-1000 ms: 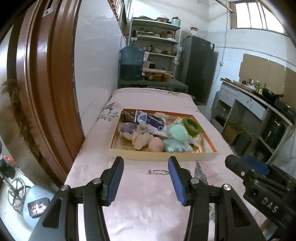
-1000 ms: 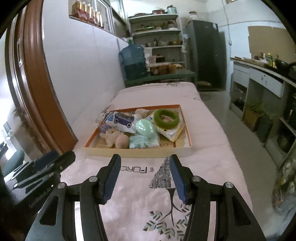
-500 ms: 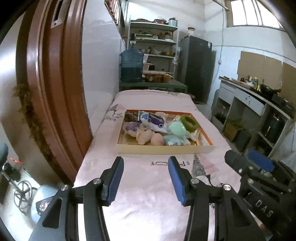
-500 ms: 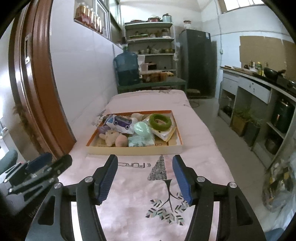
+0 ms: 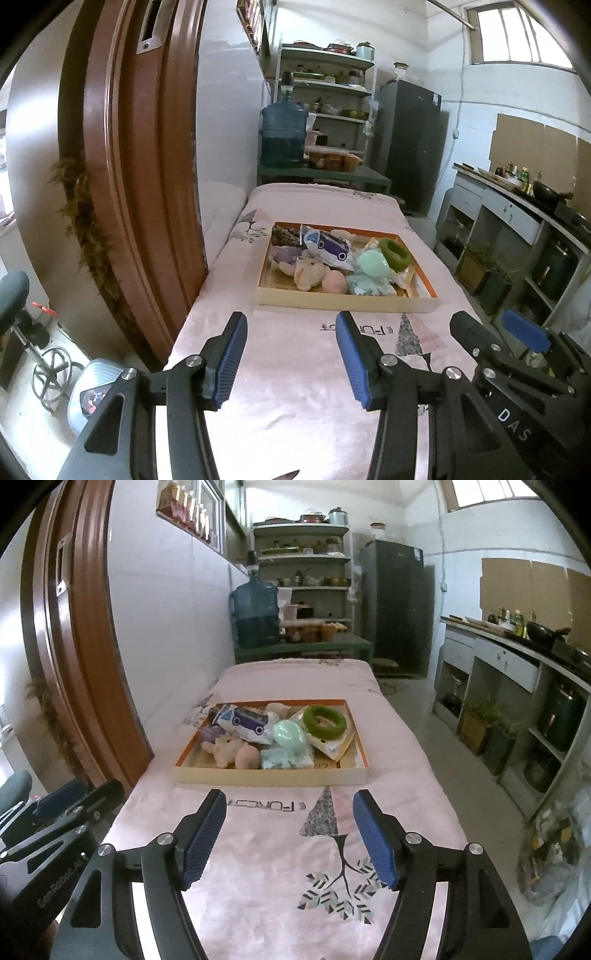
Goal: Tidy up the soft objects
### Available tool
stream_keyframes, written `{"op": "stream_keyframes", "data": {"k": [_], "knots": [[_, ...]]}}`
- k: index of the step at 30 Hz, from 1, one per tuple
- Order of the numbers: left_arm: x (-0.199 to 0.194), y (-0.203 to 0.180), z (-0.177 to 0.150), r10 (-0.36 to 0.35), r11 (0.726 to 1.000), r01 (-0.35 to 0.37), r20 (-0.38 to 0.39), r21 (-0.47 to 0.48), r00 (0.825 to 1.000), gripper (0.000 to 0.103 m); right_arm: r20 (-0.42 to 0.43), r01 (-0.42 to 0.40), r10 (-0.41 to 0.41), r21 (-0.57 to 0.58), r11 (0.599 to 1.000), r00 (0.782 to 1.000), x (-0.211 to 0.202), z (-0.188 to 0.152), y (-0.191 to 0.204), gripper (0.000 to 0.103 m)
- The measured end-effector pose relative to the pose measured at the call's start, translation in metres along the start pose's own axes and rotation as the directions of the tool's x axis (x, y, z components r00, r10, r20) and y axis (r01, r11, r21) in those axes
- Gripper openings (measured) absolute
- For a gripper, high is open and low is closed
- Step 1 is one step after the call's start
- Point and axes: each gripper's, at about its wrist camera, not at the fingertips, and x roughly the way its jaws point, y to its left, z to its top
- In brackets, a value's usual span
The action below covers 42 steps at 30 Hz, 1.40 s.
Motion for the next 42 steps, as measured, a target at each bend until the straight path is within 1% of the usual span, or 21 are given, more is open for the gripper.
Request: {"op": "stream_keyframes", "data": {"k": [5, 11, 42], "knots": [[0.0, 0.0, 0.0, 0.015, 1.0, -0.015, 0.005, 0.008, 1.0, 0.05, 0.014, -0.014, 0.014, -0.01, 1.0, 1.0, -0.002, 0.002, 0.003, 0.073], [0.001, -0.001, 0.0, 0.024, 1.0, -0.024, 0.006, 0.008, 1.0, 0.05, 0.001, -0.037, 0.037, 0.001, 0.999, 0.999, 0.003, 0.0, 0.002, 0.073], [0.008, 0.002, 0.0, 0.034, 0.999, -0.034, -0.005, 0.0, 0.999, 0.05, -0.009, -0.049, 0.049, -0.014, 0.999, 0.999, 0.011, -0.001, 0.003, 0.073]]}}
